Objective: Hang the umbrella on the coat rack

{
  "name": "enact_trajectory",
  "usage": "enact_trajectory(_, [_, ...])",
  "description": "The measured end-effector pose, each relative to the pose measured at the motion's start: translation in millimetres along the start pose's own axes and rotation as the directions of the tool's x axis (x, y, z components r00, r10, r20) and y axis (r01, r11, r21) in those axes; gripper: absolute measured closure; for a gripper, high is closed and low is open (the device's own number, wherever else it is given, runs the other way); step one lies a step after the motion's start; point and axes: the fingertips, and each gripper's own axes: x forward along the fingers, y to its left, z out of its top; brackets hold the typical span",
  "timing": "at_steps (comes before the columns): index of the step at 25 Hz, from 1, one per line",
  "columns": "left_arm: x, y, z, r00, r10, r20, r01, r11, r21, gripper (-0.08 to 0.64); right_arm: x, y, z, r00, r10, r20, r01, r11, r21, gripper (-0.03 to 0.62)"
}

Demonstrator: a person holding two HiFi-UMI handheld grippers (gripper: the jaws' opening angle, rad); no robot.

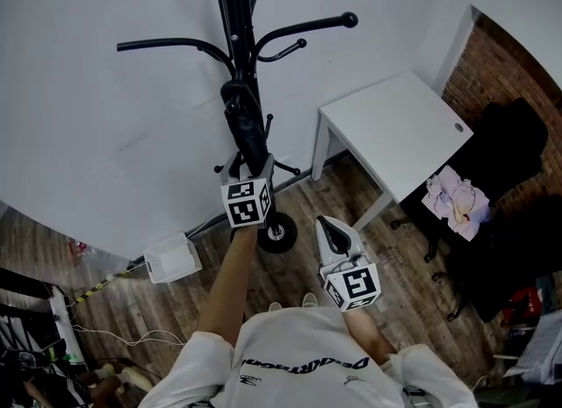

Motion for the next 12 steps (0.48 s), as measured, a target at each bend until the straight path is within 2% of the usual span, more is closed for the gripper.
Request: enact_trajectory(12, [-61, -19, 14, 0.998, -0.021, 0.066, 0.022, 1.0, -0.005, 0.247, 1, 9, -1, 1.0, 0.007, -0.007, -0.007, 1.0, -0.001, 0.595])
